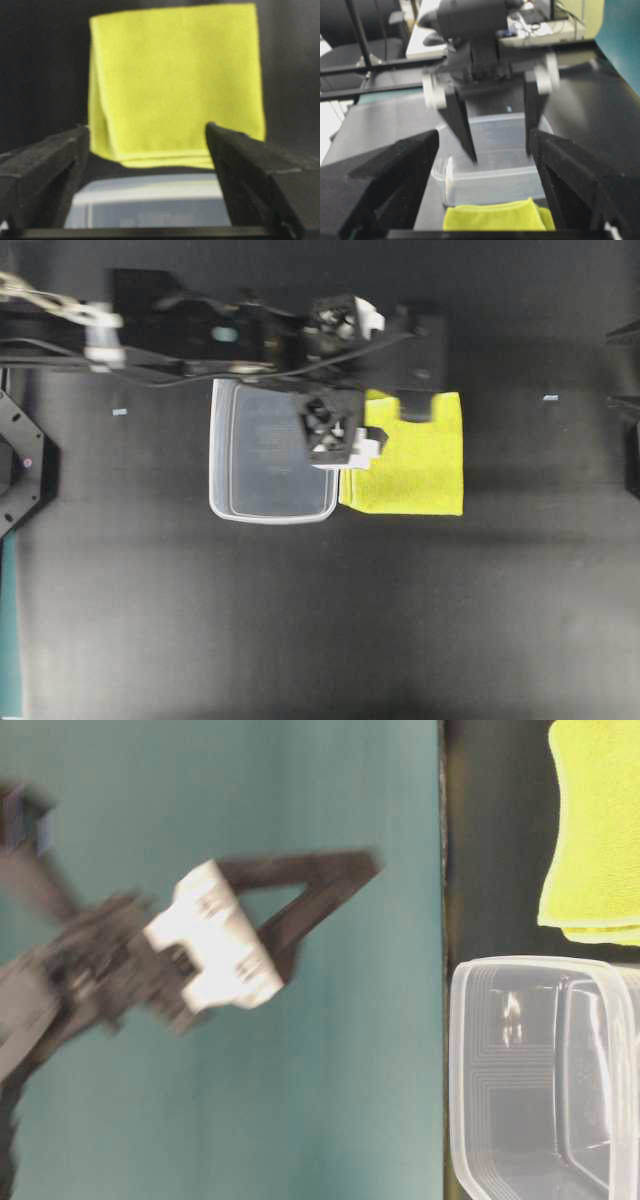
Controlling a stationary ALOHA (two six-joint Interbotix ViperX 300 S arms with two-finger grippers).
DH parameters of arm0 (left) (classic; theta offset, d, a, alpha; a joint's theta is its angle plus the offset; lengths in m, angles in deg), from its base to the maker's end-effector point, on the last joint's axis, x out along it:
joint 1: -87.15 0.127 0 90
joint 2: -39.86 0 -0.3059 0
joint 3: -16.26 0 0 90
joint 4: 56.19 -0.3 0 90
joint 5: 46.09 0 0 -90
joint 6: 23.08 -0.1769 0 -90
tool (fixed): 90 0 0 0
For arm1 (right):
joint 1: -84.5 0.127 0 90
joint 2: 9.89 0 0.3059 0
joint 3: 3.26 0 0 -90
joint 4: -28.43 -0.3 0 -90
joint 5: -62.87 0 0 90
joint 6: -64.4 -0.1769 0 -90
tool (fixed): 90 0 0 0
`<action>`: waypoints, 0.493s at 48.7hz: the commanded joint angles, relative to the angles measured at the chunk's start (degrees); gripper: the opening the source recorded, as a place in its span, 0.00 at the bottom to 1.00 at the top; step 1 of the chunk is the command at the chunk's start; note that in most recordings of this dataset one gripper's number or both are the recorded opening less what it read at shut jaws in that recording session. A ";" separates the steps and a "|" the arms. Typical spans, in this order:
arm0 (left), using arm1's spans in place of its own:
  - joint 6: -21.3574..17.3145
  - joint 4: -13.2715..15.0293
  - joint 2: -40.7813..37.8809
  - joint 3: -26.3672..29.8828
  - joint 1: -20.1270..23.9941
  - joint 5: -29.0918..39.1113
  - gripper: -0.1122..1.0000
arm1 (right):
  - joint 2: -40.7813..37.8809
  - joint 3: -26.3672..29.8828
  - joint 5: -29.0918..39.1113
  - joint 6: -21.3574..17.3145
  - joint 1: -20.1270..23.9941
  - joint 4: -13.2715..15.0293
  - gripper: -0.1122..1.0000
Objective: Place the yellow towel into the container with the left arm.
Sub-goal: 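Lower the open left gripper onto the yellow towel's near edge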
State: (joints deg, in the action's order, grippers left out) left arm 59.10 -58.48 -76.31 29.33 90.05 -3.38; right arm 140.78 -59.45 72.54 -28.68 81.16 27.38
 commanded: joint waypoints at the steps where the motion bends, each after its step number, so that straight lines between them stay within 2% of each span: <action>1: 0.00 -0.18 -4.75 4.48 -0.44 2.02 0.92 | -0.35 1.14 -0.88 0.00 -0.09 -0.18 0.74; 12: -0.09 -0.18 -13.18 9.23 -0.70 2.29 0.92 | -0.62 0.88 -2.29 0.00 -0.18 -0.18 0.74; 24: -0.09 -0.26 -18.72 9.84 -1.76 0.35 0.92 | 0.26 1.23 -2.11 -0.09 -0.09 -0.18 0.74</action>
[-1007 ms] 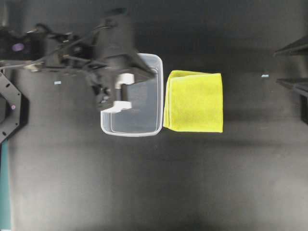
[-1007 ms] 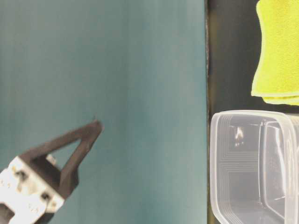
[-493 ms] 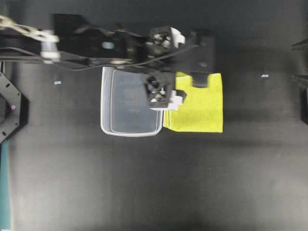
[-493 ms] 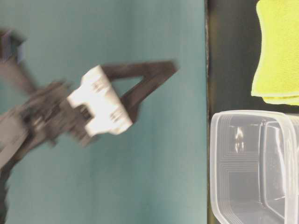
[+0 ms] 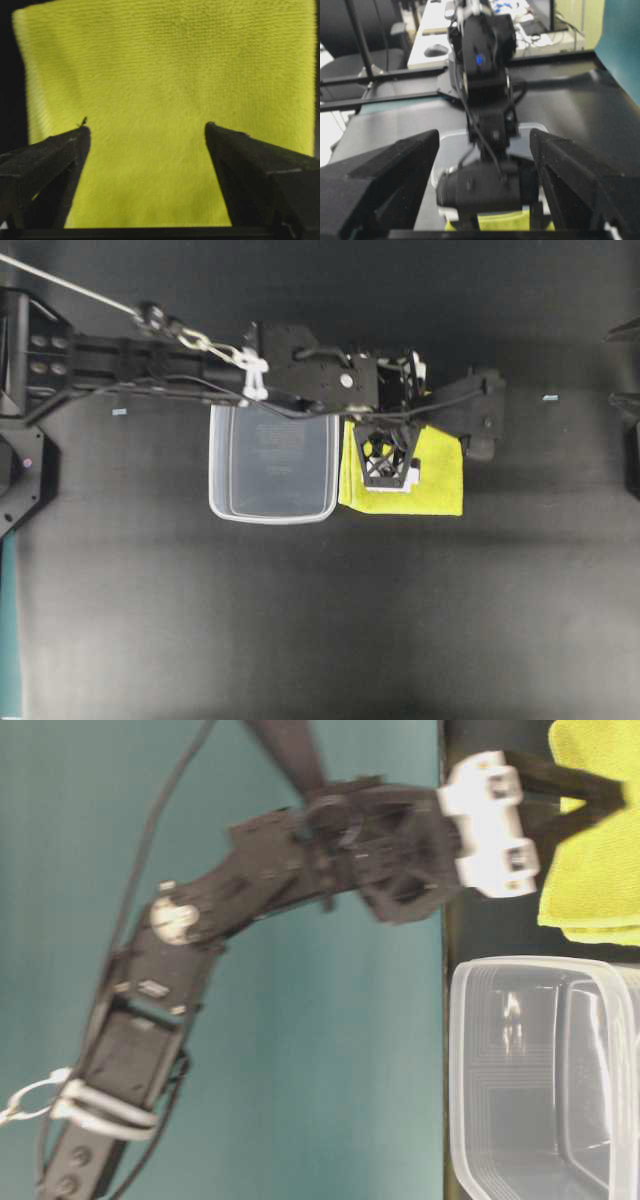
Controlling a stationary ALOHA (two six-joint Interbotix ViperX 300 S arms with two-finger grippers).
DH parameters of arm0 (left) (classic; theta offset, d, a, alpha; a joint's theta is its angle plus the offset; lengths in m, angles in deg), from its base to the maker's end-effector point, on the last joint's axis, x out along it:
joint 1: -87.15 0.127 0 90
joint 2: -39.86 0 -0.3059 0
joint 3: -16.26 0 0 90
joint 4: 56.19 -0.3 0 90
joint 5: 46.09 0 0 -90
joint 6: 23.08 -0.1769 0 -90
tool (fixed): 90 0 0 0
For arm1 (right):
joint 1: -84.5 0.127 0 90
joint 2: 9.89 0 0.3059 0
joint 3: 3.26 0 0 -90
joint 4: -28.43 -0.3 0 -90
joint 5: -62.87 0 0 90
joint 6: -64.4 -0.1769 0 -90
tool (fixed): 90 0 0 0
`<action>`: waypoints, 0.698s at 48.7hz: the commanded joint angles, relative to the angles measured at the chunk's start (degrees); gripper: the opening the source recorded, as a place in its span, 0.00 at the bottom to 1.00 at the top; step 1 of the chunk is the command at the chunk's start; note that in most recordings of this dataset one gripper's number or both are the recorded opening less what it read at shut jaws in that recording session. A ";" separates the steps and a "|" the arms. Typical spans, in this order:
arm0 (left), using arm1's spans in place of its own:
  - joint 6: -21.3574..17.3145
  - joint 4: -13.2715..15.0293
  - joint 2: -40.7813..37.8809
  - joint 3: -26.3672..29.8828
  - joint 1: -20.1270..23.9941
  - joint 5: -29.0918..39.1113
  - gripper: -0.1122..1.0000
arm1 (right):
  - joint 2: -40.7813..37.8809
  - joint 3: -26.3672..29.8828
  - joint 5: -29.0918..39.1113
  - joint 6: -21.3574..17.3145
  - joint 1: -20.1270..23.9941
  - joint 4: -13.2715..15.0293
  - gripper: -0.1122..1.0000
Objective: Place the yellow towel into the container with the left arm.
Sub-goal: 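Lower the open left gripper onto the yellow towel's near edge, then close the left gripper on the towel and lift it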
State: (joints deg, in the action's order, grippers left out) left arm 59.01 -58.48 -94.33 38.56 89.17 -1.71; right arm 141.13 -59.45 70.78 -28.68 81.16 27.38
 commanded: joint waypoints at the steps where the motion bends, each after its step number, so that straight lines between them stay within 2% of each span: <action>1: 0.00 -0.18 -0.97 0.53 -0.97 -1.41 0.92 | -0.09 1.23 -0.26 -0.09 -0.09 -0.18 0.74; 13: 0.26 -0.18 -2.81 -0.79 -1.76 -1.85 0.91 | 0.00 1.32 -0.26 -0.18 -0.09 -0.18 0.74; 18: 0.18 -0.18 -2.55 -0.79 -1.85 -1.85 0.86 | 0.00 1.32 -0.18 -0.09 -0.18 -0.18 0.74; 21: 0.18 -0.18 -2.46 -0.70 -1.85 -1.67 0.77 | 0.00 1.32 -0.09 -0.18 -0.09 -0.18 0.74; 30: 0.00 -0.18 -0.79 0.70 -1.67 -1.23 0.31 | 0.00 1.23 0.00 -0.09 -0.09 -0.18 0.74; 34: 0.00 -0.18 0.97 2.29 -1.49 0.26 0.16 | 0.00 1.14 0.00 -0.09 -0.09 -0.18 0.74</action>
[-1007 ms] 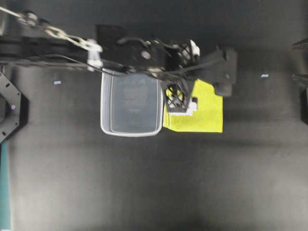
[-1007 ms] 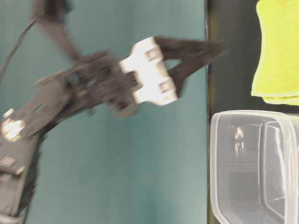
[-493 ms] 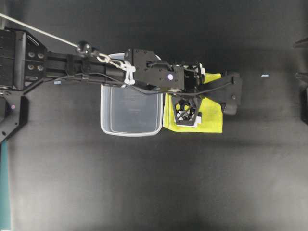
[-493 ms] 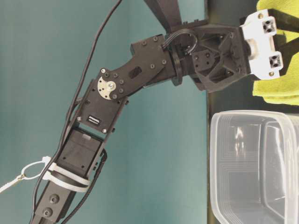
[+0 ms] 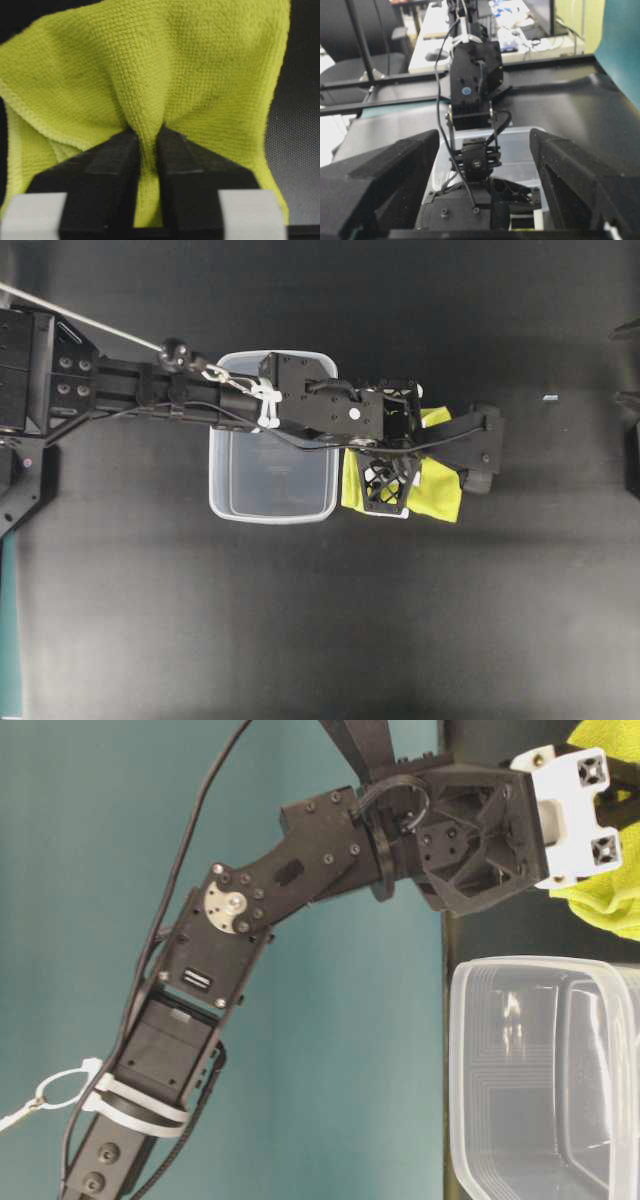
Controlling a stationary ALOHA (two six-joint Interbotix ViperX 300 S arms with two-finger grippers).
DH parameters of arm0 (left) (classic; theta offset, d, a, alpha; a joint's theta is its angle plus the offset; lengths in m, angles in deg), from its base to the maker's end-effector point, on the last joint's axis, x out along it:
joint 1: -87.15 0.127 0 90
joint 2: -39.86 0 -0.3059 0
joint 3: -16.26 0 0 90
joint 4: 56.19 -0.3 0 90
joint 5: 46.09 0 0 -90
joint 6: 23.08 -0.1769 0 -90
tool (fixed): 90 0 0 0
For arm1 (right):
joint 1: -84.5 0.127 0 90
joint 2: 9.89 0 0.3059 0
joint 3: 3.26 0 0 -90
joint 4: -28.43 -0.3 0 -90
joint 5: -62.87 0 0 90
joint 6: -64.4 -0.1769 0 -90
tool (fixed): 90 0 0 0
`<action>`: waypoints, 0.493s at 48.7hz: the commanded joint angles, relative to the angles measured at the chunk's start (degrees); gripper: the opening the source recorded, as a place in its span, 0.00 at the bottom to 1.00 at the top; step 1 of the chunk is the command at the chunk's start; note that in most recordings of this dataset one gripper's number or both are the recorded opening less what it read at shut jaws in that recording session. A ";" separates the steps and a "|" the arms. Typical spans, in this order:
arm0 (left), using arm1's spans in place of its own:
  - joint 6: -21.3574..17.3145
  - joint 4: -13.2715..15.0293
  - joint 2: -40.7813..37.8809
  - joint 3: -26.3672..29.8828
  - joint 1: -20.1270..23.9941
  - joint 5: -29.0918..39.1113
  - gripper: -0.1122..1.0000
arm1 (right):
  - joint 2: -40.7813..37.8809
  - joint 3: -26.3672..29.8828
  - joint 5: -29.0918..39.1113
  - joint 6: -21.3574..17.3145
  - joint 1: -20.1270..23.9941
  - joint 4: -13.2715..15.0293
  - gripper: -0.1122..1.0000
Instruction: Place the yellow towel into the container with the left arm.
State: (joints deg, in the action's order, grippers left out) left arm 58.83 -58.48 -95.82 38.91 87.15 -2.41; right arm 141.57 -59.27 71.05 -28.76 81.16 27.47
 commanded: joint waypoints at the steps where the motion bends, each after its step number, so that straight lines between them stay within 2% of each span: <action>1: 0.18 -0.18 2.99 2.37 0.53 1.49 0.16 | -0.44 0.97 -0.26 -0.09 -0.09 -0.26 0.74; 13: 0.26 -0.18 13.54 7.21 0.18 14.41 0.16 | -0.09 1.14 -0.26 0.00 -0.09 -0.26 0.74; 19: 0.26 -0.18 20.48 6.24 0.35 20.48 0.16 | 0.00 1.05 -0.26 0.00 -0.09 -0.26 0.74; 24: 0.35 -0.18 26.02 2.55 0.79 24.43 0.16 | 0.00 0.97 -0.35 0.00 -0.09 -0.26 0.74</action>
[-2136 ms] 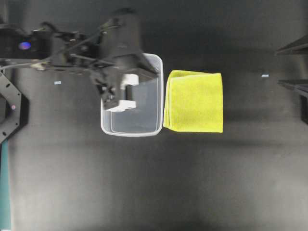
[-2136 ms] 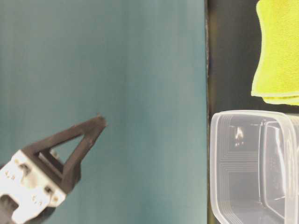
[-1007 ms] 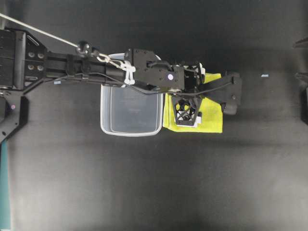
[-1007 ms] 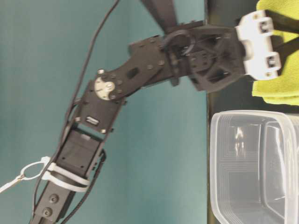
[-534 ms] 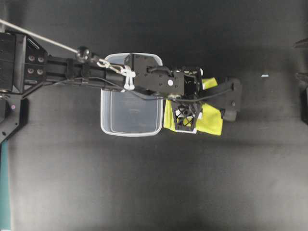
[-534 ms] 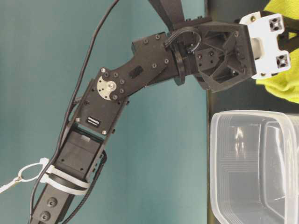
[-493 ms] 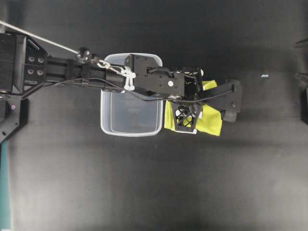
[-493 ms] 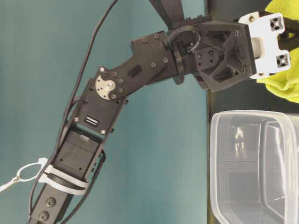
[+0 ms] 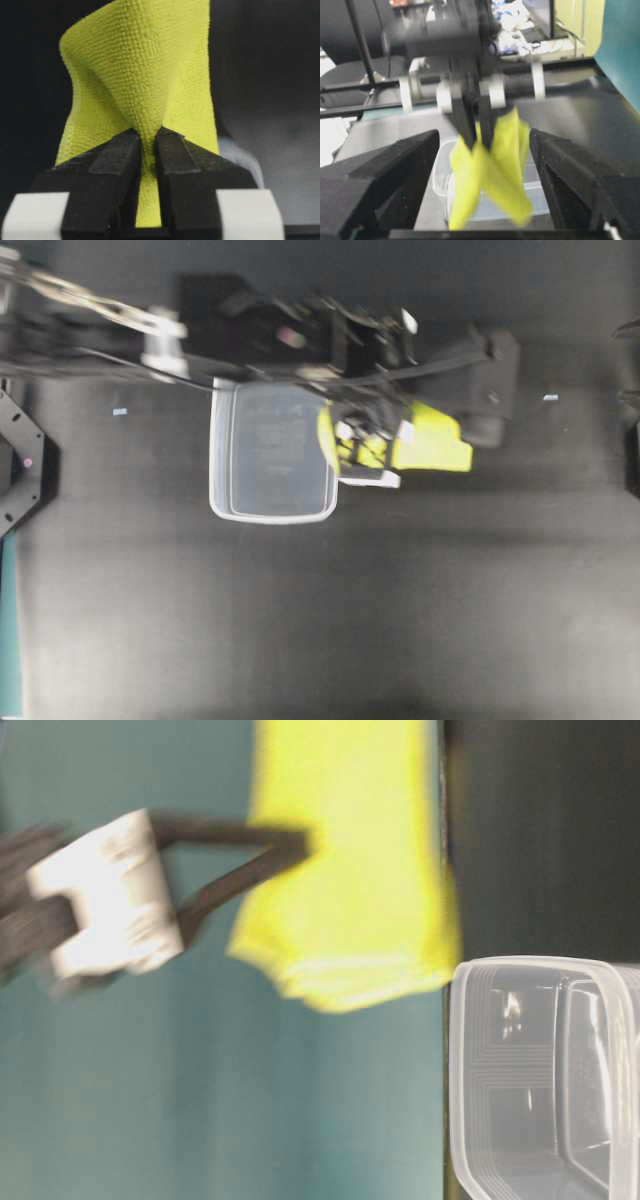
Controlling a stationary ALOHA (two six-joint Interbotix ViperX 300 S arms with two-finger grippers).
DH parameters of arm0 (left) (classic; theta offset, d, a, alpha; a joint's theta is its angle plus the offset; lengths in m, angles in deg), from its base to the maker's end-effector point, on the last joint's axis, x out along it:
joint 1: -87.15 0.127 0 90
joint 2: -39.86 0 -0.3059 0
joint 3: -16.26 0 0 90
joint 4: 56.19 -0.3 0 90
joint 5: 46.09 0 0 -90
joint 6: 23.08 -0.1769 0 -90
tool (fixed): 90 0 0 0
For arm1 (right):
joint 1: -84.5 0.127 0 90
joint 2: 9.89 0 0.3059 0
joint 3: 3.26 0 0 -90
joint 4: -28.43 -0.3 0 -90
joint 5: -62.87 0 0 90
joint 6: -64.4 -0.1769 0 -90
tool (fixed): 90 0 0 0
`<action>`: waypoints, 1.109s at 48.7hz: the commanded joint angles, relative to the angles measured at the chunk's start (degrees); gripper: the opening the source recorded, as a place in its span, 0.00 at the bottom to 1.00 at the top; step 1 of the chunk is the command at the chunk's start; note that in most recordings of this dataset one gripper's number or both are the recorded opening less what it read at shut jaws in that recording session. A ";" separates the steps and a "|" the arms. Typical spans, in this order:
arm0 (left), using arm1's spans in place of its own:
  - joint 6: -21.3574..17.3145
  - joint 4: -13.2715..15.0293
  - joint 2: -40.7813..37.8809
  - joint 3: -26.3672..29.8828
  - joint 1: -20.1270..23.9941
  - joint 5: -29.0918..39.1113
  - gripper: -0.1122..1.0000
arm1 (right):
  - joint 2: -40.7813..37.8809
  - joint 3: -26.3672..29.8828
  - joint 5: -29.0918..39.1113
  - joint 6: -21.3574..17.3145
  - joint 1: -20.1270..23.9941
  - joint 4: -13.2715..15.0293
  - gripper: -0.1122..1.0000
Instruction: Place the yellow towel into the container with the left arm.
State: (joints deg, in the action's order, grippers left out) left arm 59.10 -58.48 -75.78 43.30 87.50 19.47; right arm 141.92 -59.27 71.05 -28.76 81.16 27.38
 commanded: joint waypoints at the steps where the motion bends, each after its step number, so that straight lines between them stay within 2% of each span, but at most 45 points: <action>1: 0.09 -0.18 6.86 -2.81 0.53 2.90 0.16 | -0.35 0.88 -0.53 0.00 -0.09 -0.18 0.74; 12: 0.09 -0.18 13.45 -15.29 1.32 1.32 0.16 | -0.35 0.70 -2.46 0.09 -0.09 -0.18 0.74; 16: 0.09 -0.18 14.77 -17.75 1.58 -0.44 0.16 | -0.35 0.70 -3.16 0.09 -0.09 -0.18 0.74; 26: 0.00 -0.18 15.56 -20.65 1.76 -5.27 0.16 | -0.35 0.62 -3.43 0.09 -0.09 -0.18 0.74; 41: 0.00 -0.26 15.64 -24.87 2.20 -6.24 0.16 | -0.35 0.53 -3.43 0.00 -0.09 -0.18 0.74; 51: 0.00 -0.26 16.00 -27.07 2.20 -10.28 0.16 | -0.35 0.44 -3.43 0.00 -0.09 -0.18 0.74; 54: 0.09 -0.18 16.00 -27.69 2.29 -10.81 0.24 | -0.35 0.44 -3.43 0.00 -0.09 -0.18 0.74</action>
State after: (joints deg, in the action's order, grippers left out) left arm 59.10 -58.48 -61.10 15.80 89.79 9.81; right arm 141.92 -59.27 68.15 -28.76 81.16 27.38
